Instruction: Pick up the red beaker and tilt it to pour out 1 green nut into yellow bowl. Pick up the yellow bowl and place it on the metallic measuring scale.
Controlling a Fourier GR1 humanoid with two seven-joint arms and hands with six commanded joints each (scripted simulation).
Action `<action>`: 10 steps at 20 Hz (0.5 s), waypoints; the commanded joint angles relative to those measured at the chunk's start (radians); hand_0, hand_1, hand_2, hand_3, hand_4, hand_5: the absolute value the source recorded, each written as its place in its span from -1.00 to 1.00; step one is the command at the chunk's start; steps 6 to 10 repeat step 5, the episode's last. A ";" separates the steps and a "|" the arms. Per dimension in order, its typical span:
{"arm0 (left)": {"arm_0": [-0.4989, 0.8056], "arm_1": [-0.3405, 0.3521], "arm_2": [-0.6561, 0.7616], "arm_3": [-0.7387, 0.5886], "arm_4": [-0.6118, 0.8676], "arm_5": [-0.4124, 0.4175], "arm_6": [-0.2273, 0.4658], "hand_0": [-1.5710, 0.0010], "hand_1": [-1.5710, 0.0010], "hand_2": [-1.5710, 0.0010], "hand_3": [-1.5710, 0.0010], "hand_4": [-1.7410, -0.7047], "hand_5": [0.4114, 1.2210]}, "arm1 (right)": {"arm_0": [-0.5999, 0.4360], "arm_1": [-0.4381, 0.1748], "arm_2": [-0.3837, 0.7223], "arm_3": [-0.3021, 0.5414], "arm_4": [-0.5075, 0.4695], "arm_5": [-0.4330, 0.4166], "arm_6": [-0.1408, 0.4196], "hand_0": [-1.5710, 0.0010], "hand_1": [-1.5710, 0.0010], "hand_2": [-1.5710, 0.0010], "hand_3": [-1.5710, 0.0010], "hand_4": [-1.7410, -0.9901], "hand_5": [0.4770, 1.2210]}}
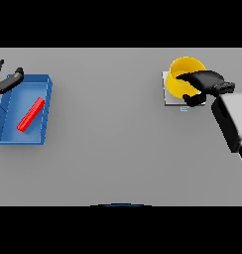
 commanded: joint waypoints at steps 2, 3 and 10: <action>0.003 0.002 0.001 -0.002 0.002 -0.003 -0.001 1.00 1.00 1.00 1.00 0.75 -0.15 | -0.001 -0.010 0.003 -0.008 0.003 0.017 0.015 0.84 0.84 0.87 0.89 -0.11 -0.12; 0.001 0.002 -0.001 0.004 0.000 -0.005 -0.001 1.00 1.00 1.00 1.00 0.75 -0.14 | 0.002 -0.010 0.009 0.003 0.011 0.011 0.013 0.87 0.87 0.90 0.91 -0.09 -0.14; 0.014 0.007 0.003 -0.009 0.003 -0.003 -0.006 1.00 1.00 1.00 1.00 0.75 -0.14 | -0.001 -0.008 0.004 -0.010 0.002 0.022 0.020 0.92 0.92 0.94 0.94 -0.07 -0.19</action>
